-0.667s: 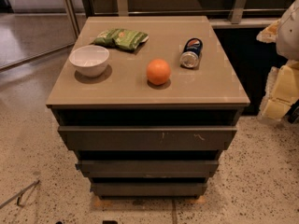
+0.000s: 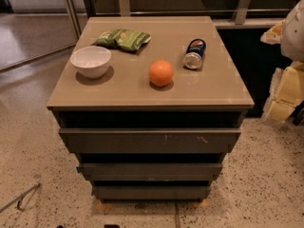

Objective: Open top drawer

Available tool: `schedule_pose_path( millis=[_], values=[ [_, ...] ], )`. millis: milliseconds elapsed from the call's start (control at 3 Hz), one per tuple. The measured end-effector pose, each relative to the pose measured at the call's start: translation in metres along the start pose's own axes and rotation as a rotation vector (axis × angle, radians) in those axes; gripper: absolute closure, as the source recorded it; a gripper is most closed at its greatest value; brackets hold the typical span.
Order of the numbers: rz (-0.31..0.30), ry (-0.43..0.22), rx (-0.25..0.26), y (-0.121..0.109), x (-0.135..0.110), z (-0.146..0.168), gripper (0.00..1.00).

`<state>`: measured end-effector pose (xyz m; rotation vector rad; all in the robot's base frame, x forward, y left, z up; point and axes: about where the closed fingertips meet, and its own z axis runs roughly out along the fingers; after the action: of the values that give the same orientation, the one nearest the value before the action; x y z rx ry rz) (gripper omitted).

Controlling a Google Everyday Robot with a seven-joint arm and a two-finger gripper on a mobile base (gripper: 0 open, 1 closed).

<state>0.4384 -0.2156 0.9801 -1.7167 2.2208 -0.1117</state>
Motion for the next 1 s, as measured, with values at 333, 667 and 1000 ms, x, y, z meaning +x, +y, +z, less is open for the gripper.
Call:
schedule_pose_path(
  millis=[333,667,1000],
  values=[
    [0.008,-0.029,0.011,0.003,0.002,0.006,0.29],
    [0.011,-0.089,0.009,0.016,0.004,0.029,0.52],
    [0.014,-0.161,-0.023,0.03,0.005,0.085,0.75]
  ],
)
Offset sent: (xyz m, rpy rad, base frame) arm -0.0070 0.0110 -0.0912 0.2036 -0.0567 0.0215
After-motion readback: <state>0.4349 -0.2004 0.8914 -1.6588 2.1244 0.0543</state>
